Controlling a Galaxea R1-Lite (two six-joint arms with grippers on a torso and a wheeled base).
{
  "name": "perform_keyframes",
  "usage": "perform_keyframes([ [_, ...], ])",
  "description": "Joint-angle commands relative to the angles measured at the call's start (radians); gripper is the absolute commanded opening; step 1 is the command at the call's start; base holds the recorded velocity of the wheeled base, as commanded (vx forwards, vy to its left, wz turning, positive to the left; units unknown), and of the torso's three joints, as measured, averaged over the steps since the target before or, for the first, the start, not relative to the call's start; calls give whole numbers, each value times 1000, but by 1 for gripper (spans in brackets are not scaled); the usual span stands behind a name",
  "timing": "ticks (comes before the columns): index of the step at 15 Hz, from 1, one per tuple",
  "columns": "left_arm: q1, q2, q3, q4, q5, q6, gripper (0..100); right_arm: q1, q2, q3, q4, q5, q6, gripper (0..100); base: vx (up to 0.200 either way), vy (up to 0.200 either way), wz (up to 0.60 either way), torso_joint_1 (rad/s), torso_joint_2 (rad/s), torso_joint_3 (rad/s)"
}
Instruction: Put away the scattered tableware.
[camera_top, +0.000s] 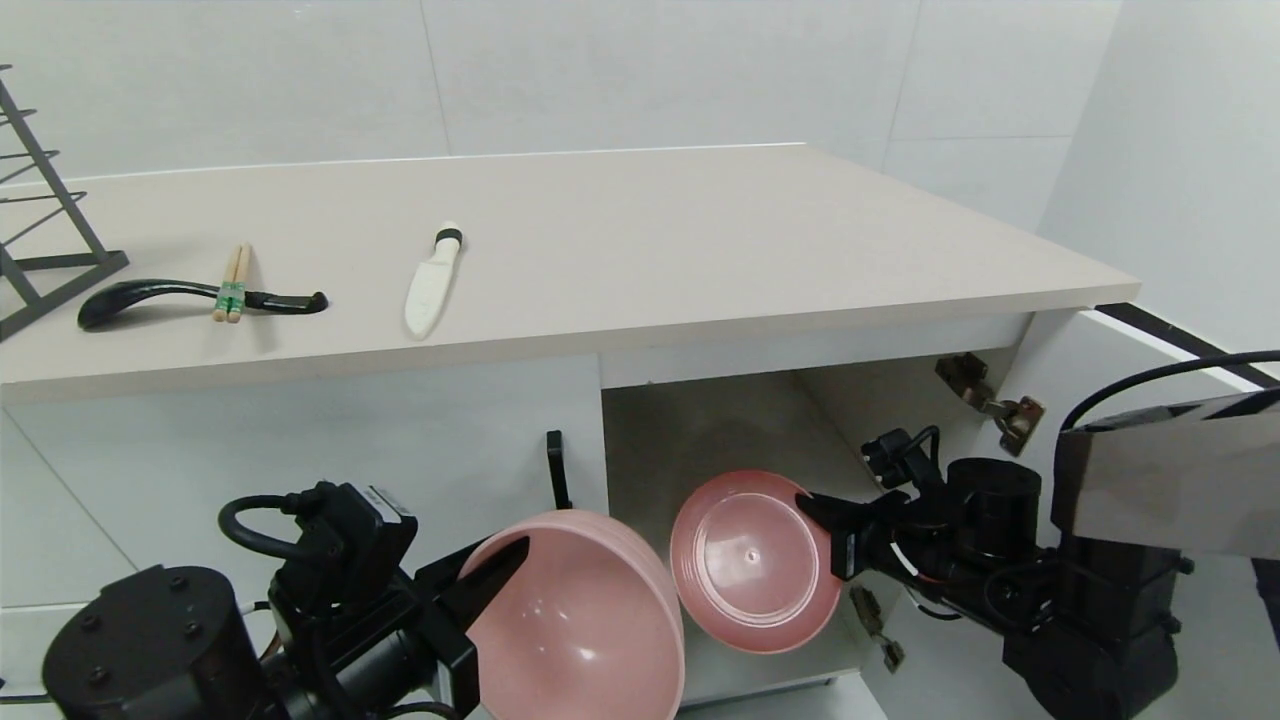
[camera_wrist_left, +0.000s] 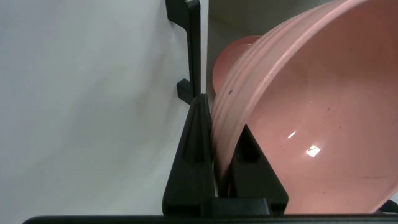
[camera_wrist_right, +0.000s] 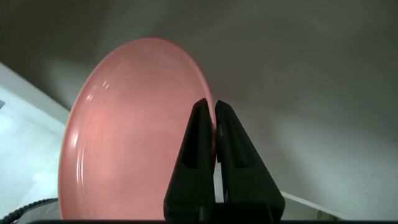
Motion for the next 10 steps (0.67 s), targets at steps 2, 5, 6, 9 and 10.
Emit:
perform_keyframes([
  [2, 3, 4, 0, -1, 0, 0, 0, -13, 77, -48, -1, 1, 8, 0, 0, 0, 0, 0, 0, 0],
  [5, 5, 7, 0, -1, 0, 0, 0, -13, 94, -106, -1, -3, 75, 0, 0, 0, 0, 0, 0, 0],
  [6, 5, 9, 0, -1, 0, 0, 0, -13, 110, -131, -1, -30, 89, 0, 0, 0, 0, 0, 0, 0],
  [9, 5, 10, 0, -1, 0, 0, 0, -8, 136, -178, -1, -50, 149, 0, 0, 0, 0, 0, 0, 0],
  [10, 5, 9, 0, -1, 0, 0, 0, -10, 136, -183, -1, -52, 169, 0, 0, 0, 0, 0, 0, 0],
])
